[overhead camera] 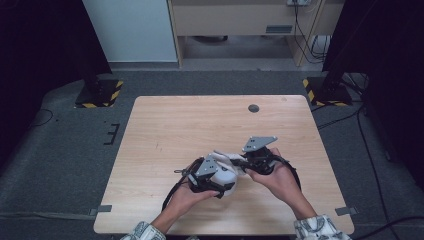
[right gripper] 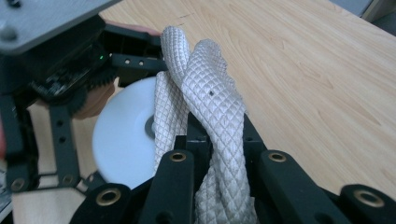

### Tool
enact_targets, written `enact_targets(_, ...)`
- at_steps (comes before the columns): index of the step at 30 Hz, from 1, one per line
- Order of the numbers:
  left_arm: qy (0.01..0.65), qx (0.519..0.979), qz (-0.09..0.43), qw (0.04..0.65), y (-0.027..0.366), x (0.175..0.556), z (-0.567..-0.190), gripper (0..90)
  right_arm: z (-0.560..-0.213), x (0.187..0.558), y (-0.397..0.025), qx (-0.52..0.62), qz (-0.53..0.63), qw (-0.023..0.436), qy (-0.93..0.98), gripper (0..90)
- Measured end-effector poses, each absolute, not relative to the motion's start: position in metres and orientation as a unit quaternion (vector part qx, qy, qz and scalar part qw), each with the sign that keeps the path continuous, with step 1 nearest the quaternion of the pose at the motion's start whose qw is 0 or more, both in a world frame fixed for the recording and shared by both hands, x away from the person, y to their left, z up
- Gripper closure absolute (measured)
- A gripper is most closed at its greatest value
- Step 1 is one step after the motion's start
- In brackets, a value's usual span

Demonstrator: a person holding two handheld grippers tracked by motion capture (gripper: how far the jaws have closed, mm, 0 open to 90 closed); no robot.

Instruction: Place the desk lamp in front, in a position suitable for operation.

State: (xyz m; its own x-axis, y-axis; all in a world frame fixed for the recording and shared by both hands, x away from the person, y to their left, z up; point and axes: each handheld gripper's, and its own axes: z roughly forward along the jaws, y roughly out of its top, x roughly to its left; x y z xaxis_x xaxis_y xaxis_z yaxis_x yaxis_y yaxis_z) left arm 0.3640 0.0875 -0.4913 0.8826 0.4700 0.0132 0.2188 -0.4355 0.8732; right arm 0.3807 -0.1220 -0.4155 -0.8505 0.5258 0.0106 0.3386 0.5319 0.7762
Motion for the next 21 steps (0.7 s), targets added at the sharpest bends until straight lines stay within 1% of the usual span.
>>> enact_targets(5,0.207,0.838,0.13,0.488,0.088,0.364,-0.491,7.4,-0.414,0.386,-0.102,0.235,0.412,0.11,0.873,80.7)
enact_targets(10,0.202,0.838,0.122,0.491,0.087,0.364,-0.492,7.3,-0.414,0.379,-0.087,0.207,0.409,0.105,0.883,80.7)
enact_targets(14,0.206,0.837,0.131,0.489,0.088,0.364,-0.491,7.3,-0.414,0.37,-0.086,0.196,0.408,0.103,0.886,80.8)
enact_targets(20,0.207,0.837,0.124,0.491,0.088,0.364,-0.492,7.3,-0.413,0.361,-0.095,0.193,0.41,0.099,0.886,80.7)
enact_targets(21,0.211,0.837,0.133,0.488,0.089,0.365,-0.492,7.3,-0.413,0.36,-0.096,0.194,0.41,0.098,0.886,80.8)
